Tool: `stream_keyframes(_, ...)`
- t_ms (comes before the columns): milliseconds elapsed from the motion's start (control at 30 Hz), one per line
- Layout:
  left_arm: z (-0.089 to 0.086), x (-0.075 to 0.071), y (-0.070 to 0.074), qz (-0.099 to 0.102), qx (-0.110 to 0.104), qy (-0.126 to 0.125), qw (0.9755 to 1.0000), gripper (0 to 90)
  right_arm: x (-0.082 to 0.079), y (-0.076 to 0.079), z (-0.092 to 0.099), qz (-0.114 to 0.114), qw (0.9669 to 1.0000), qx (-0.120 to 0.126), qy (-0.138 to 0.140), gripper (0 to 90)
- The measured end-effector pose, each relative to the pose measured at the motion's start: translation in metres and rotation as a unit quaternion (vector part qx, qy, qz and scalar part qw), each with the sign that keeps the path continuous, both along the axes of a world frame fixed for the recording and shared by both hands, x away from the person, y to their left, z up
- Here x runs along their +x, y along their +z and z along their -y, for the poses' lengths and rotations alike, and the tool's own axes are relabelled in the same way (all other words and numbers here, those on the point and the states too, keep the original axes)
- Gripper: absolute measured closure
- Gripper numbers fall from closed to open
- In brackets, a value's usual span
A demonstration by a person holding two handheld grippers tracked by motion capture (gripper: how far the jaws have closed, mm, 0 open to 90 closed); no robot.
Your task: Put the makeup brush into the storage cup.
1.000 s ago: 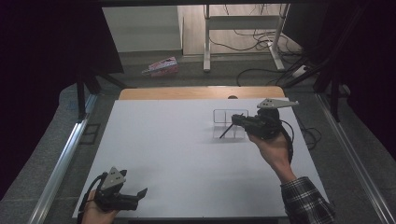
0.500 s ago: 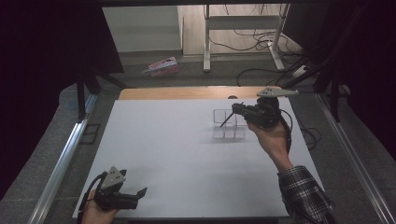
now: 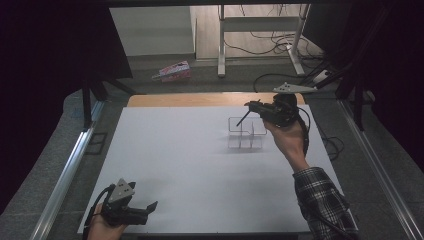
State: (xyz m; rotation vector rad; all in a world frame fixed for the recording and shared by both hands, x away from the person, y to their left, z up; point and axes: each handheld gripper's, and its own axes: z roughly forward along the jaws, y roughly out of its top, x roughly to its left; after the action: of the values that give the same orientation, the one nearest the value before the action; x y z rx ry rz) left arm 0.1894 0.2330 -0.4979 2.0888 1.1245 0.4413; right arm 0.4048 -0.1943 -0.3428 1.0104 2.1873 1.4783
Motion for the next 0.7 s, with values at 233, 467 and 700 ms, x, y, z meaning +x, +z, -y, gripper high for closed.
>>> stream_keyframes(233,0.000,0.000,0.000,0.000,0.002,-0.001,1.0000,2.4,0.009,-0.002,-0.001,0.000,1.0000,-0.002,-0.010,84.7)
stream_keyframes(467,0.000,0.000,0.000,0.001,0.001,-0.001,1.0000,2.4,0.016,-0.009,-0.007,-0.002,0.9998,-0.015,-0.013,84.7)
stream_keyframes(700,0.000,0.000,0.000,0.002,0.001,-0.001,1.0000,2.4,0.021,-0.014,-0.012,0.000,0.9996,-0.021,-0.019,84.7)
